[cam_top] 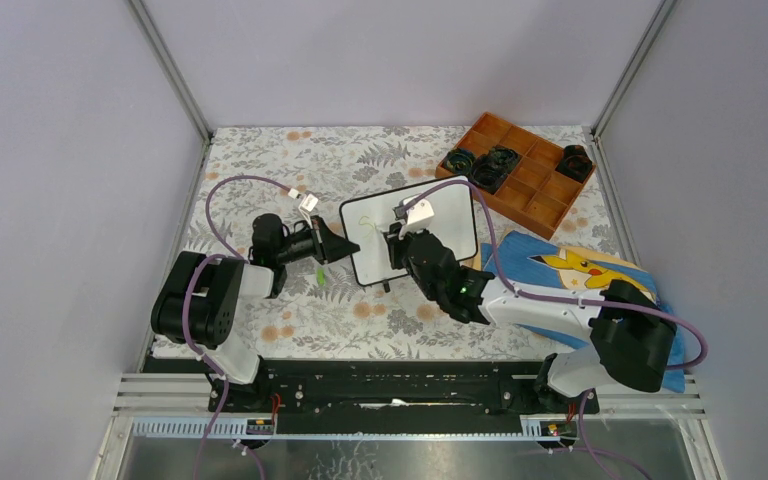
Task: Write a sentence on the whiteboard
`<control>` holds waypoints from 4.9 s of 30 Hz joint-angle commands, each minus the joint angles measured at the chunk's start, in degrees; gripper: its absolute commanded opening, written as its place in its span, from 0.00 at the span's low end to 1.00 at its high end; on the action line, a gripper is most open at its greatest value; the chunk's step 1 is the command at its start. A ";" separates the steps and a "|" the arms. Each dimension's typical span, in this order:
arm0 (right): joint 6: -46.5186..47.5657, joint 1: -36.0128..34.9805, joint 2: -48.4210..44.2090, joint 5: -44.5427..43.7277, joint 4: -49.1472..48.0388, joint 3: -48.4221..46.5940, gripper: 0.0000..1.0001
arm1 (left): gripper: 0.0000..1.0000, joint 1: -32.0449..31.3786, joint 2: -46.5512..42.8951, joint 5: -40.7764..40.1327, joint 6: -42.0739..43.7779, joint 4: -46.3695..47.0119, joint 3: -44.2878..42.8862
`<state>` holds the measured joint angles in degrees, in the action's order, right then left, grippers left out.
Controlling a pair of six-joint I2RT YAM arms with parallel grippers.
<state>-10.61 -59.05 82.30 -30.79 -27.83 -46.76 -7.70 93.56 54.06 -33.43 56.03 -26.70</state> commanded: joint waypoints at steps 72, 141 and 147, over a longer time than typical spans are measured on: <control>-1.86 3.05 -2.71 -0.82 3.32 -0.26 0.00 | 0.00 -1.00 0.22 -2.30 2.72 -4.70 -0.99; -1.52 4.95 -9.60 -1.76 5.38 0.43 0.00 | 0.00 -1.61 0.22 -2.56 3.84 -6.35 -1.30; -0.86 5.92 -9.35 -1.16 4.63 -1.34 0.00 | 0.00 -1.68 0.13 -2.48 3.89 -6.44 -1.30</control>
<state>-12.45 -54.24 73.84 -30.94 -21.04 -45.17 -8.97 93.56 53.60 -31.31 53.69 -27.66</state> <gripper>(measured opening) 0.182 0.161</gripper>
